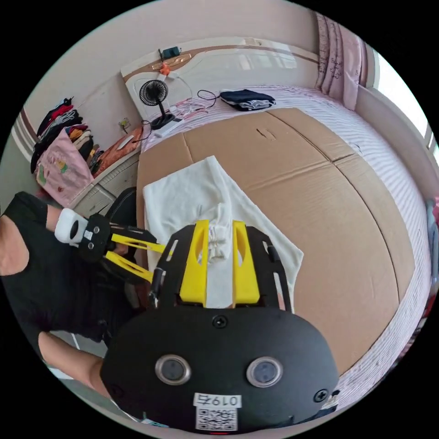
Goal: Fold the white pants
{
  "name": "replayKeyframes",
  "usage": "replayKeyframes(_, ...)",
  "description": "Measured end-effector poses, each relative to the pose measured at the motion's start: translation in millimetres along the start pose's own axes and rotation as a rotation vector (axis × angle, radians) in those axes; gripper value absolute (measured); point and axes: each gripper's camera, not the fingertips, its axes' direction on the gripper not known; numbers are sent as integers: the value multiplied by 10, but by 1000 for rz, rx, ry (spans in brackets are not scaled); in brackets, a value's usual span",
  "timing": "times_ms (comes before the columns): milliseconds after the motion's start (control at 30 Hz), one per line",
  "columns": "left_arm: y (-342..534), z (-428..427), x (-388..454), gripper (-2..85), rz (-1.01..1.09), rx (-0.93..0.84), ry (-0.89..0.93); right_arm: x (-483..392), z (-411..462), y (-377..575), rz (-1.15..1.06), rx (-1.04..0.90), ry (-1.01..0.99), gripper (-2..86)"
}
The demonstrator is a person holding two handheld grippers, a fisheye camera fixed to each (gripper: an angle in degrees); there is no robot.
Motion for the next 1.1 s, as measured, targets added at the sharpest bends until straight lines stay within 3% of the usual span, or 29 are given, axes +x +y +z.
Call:
replayKeyframes(133, 111, -194, -101, 89, -12, 39, 3, -19, 20, 362, 261, 78, 82, 88)
replayKeyframes(267, 294, -502, -142, 84, 22, 145, -32, 387, 213, 789, 497, 126, -166, 112)
replayKeyframes(333, 327, -473, -76, 83, 81, 124, -81, 433, 272, 884, 543, 115, -155, 126)
replayKeyframes(533, 386, -308, 114, 76, 202, 85, -169, 362, 483, 1053, 558, 23, -59, 90)
replayKeyframes(833, 640, -466, 36, 19, 124, 126, -169, 282, 334, 1489, 541, 136, -56, 53)
replayKeyframes(1100, 864, -645, -55, 7, 85, 162, -134, 502, 717, 2138, 587, 86, -66, 52)
